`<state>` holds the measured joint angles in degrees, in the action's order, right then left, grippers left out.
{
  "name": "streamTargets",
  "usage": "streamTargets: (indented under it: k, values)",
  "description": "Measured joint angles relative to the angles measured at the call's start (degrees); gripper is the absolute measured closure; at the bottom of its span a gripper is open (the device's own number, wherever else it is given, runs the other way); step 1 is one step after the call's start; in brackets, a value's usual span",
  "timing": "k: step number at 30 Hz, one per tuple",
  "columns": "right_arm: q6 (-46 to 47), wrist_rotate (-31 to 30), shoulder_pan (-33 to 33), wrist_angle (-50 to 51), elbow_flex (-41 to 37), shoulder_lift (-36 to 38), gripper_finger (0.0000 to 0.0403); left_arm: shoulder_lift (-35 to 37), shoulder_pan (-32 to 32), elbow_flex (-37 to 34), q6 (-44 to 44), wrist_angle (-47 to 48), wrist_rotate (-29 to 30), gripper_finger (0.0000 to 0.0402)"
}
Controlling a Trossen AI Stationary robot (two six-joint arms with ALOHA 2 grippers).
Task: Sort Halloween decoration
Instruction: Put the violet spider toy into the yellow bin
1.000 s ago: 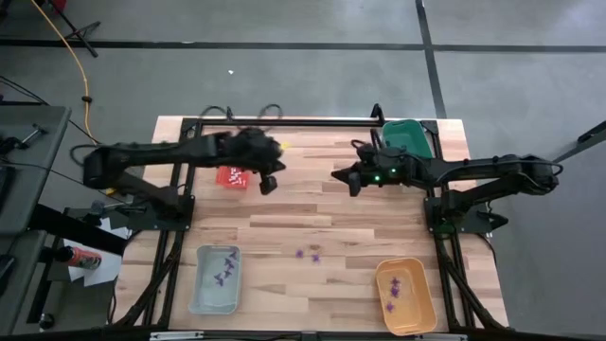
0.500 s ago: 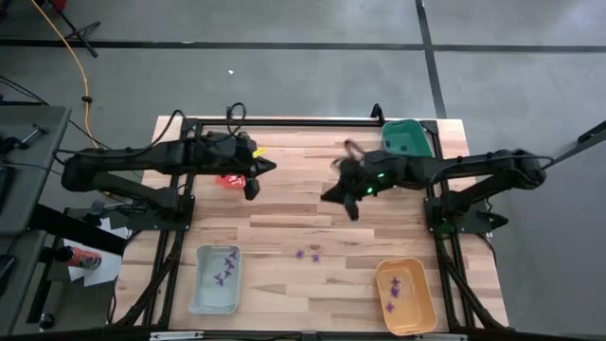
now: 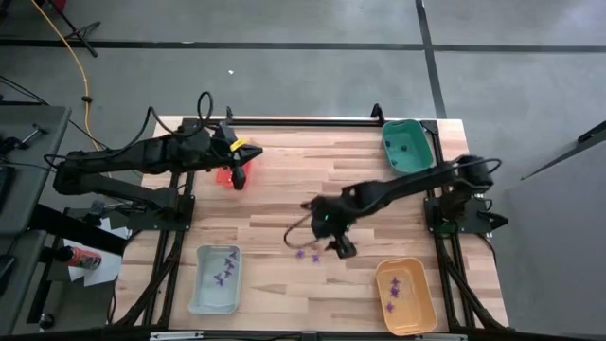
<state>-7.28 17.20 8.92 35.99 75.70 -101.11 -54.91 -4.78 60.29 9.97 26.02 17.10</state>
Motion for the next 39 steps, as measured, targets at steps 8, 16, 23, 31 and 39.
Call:
streamTargets:
  k: [8, 16, 23, 31, 39]
  values:
    - [-8.8, -4.3, 5.5, -4.2, 0.0, -7.8, 0.0207, -0.5, 0.0, 0.0, 0.0, 0.4, 0.0, 0.0401]
    - [-7.8, -11.6, 7.2, -9.1, 0.1, -12.3, 0.0234, -0.4, 0.0, 0.0, -0.1, 1.5, 0.0, 0.0401]
    - [-7.7, -12.0, 7.2, -8.9, 0.1, -14.6, 0.0251, -0.4, 0.0, 0.0, -0.1, 2.5, 0.0, 0.0401]
    - [-7.7, -13.8, 7.3, -9.2, 0.3, -16.4, 0.0307, -0.4, 0.0, 0.0, -0.1, 2.9, 0.0, 0.0401]
    - [-7.5, -14.7, 7.2, -8.8, 0.2, -16.1, 0.0392, -0.4, 0.0, 0.0, -0.1, 2.9, 0.5, 0.0401]
